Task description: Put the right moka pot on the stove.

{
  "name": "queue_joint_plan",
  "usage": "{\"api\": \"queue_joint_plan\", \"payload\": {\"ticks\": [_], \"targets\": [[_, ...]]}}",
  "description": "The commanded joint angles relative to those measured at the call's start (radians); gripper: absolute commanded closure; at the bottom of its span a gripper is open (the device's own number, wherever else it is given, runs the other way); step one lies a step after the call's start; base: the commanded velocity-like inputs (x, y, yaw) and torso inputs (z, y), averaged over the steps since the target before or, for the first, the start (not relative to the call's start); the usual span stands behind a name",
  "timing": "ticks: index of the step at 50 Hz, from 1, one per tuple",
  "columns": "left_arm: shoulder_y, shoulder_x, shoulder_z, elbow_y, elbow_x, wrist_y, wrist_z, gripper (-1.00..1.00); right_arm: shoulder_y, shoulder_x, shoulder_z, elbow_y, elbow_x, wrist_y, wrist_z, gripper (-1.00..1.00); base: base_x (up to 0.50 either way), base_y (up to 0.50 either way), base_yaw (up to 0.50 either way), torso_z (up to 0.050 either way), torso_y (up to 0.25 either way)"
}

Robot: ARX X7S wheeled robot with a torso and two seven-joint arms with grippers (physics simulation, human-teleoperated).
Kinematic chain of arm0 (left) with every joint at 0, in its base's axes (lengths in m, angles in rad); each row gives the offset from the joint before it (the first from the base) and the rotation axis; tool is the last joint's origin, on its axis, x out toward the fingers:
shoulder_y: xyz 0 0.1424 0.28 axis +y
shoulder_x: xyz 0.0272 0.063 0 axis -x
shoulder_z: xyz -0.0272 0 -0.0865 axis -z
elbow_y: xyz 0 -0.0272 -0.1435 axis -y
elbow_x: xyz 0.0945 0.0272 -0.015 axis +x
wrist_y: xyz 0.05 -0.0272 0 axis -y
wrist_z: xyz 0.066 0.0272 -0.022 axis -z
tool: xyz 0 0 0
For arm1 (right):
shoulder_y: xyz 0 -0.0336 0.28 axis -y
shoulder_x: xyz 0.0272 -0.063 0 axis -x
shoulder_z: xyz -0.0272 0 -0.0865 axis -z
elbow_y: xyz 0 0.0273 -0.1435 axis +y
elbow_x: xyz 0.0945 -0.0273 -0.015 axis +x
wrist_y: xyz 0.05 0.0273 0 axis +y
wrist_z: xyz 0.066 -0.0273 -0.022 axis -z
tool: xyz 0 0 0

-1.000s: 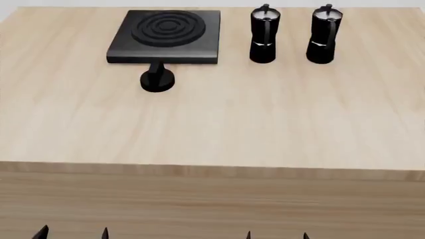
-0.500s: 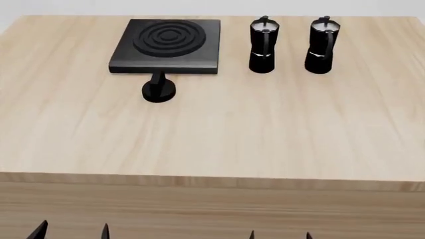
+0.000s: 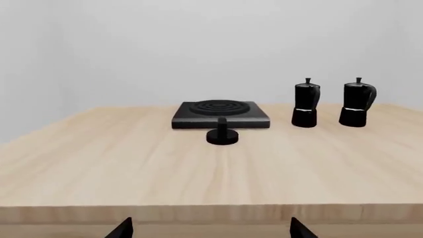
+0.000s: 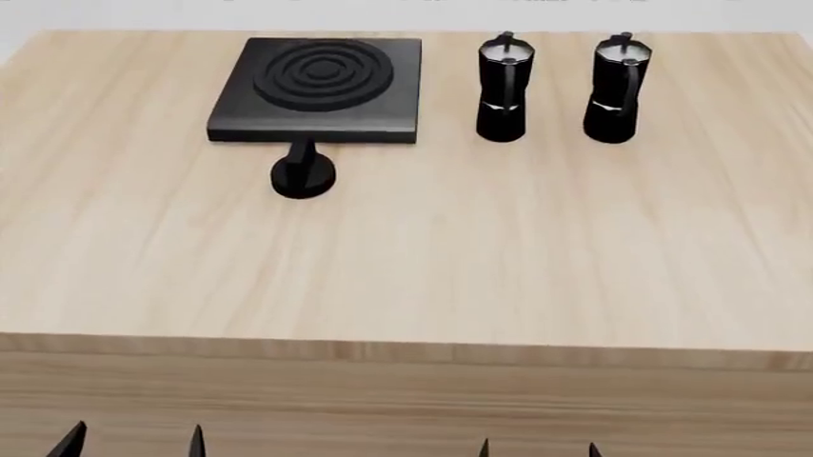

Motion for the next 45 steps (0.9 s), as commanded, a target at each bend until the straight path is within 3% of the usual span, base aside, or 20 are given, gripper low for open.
{"api": "queue_joint_plan", "payload": {"ticks": [1, 45], "targets": [[-0.003, -0.011, 0.014, -0.009, -0.012, 0.008, -0.019, -1.0, 0.007, 0.011, -0.016, 0.014, 0.012, -0.008, 0.014, -1.0, 0.18, 0.0, 0.0, 0.0, 0.0], [-0.005, -0.044, 0.049, -0.008, -0.053, 0.031, -0.068, -1.0, -0.004, 0.049, -0.066, -0.017, 0.01, -0.017, 0.074, -1.0, 0.2, 0.0, 0.0, 0.0, 0.0]]}}
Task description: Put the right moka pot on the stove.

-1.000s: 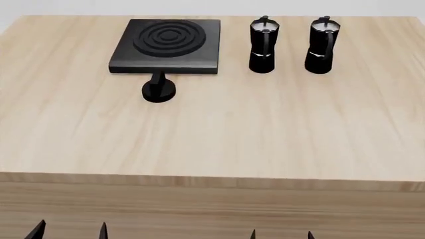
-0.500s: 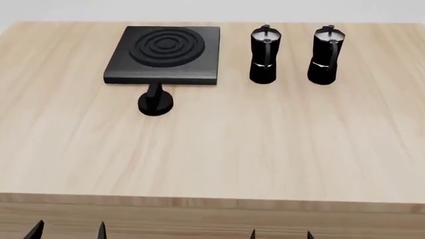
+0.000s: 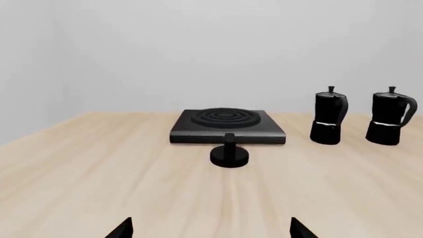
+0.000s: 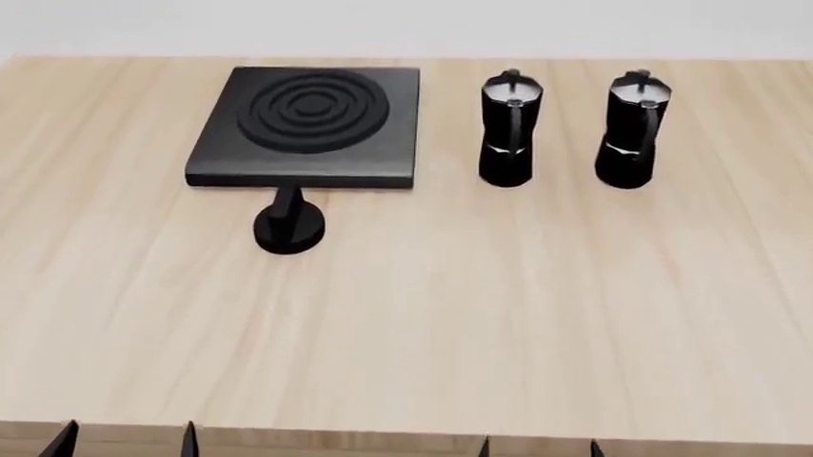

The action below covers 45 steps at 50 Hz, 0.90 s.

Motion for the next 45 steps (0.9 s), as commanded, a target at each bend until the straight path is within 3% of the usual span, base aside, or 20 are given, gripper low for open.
{"api": "queue_joint_plan", "payload": {"ticks": [1, 36, 39, 41, 45], "targets": [[0.001, -0.007, 0.009, -0.002, -0.008, 0.01, -0.011, -1.0, -0.009, 0.009, -0.012, -0.013, -0.004, -0.006, 0.016, -1.0, 0.2, 0.0, 0.0, 0.0, 0.0], [-0.007, -0.026, 0.035, -0.016, -0.022, 0.021, -0.038, -1.0, 0.007, 0.023, -0.039, 0.024, 0.015, -0.027, 0.036, -1.0, 0.2, 0.0, 0.0, 0.0, 0.0], [0.013, -0.046, 0.029, 0.097, -0.041, -0.045, -0.045, -1.0, 0.007, 0.024, -0.042, 0.028, 0.017, -0.033, 0.036, -1.0, 0.2, 0.07, 0.0, 0.0, 0.0], [-0.01, -0.029, 0.032, -0.022, -0.035, 0.056, -0.029, -1.0, 0.01, 0.025, -0.042, 0.034, 0.02, -0.034, 0.037, -1.0, 0.2, 0.08, 0.0, 0.0, 0.0], [0.008, -0.038, 0.038, 0.028, -0.034, 0.021, -0.04, -1.0, 0.01, 0.027, -0.043, 0.029, 0.022, -0.029, 0.041, -1.0, 0.2, 0.08, 0.0, 0.0, 0.0]]}}
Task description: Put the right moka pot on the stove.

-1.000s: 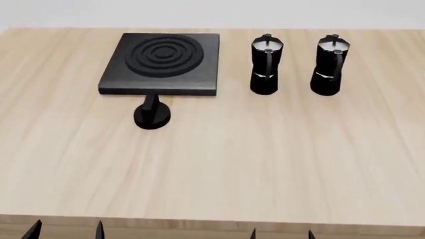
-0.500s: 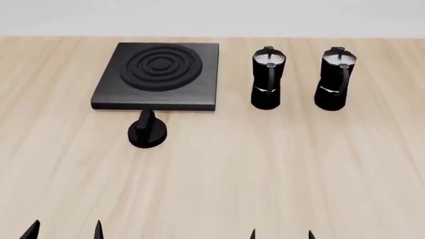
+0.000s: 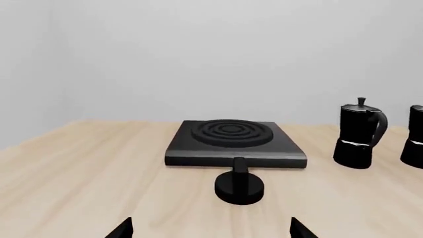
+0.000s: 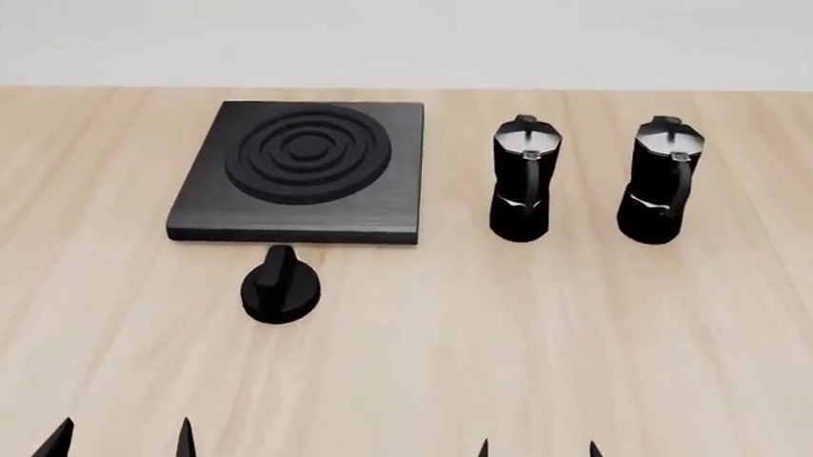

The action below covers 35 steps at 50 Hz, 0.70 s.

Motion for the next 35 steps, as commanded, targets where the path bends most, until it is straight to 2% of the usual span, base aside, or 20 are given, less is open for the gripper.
{"api": "queue_joint_plan", "payload": {"ticks": [1, 35], "targets": [[0.011, -0.01, 0.008, 0.022, -0.005, 0.001, -0.008, -1.0, 0.004, 0.005, -0.006, 0.007, 0.007, -0.002, 0.007, -1.0, 0.2, 0.08, 0.0, 0.0, 0.0], [-0.014, -0.015, 0.032, -0.037, 0.004, 0.015, -0.04, -1.0, 0.016, 0.019, -0.024, 0.017, 0.035, 0.003, 0.018, -1.0, 0.2, 0.02, 0.0, 0.0, 0.0]]}}
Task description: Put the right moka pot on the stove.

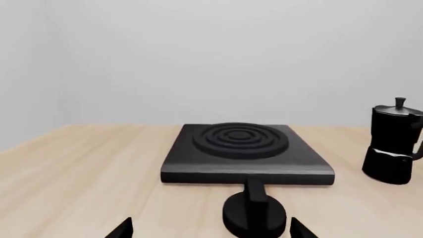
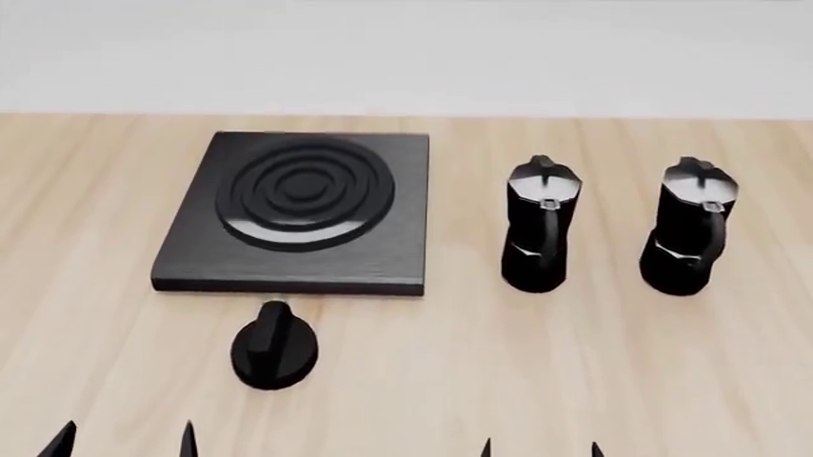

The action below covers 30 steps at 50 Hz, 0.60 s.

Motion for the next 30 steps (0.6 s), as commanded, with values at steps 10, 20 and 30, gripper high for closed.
{"api": "queue_joint_plan", "payload": {"ticks": [10, 20, 30], "targets": [[-0.007, -0.006, 0.008, -0.011, -0.015, 0.001, -0.012, -1.0, 0.017, 0.005, -0.016, 0.018, 0.009, -0.002, 0.003, -1.0, 0.2, 0.0, 0.0, 0.0, 0.002], [-0.004, -0.011, 0.013, -0.007, -0.019, 0.006, -0.017, -1.0, 0.017, 0.008, -0.023, 0.018, 0.011, -0.003, 0.01, -1.0, 0.2, 0.0, 0.0, 0.0, 0.0], [-0.004, -0.015, 0.017, -0.009, -0.02, 0.012, -0.026, -1.0, 0.018, 0.012, -0.028, 0.023, 0.014, -0.008, 0.015, -1.0, 0.2, 0.0, 0.0, 0.0, 0.0]]}}
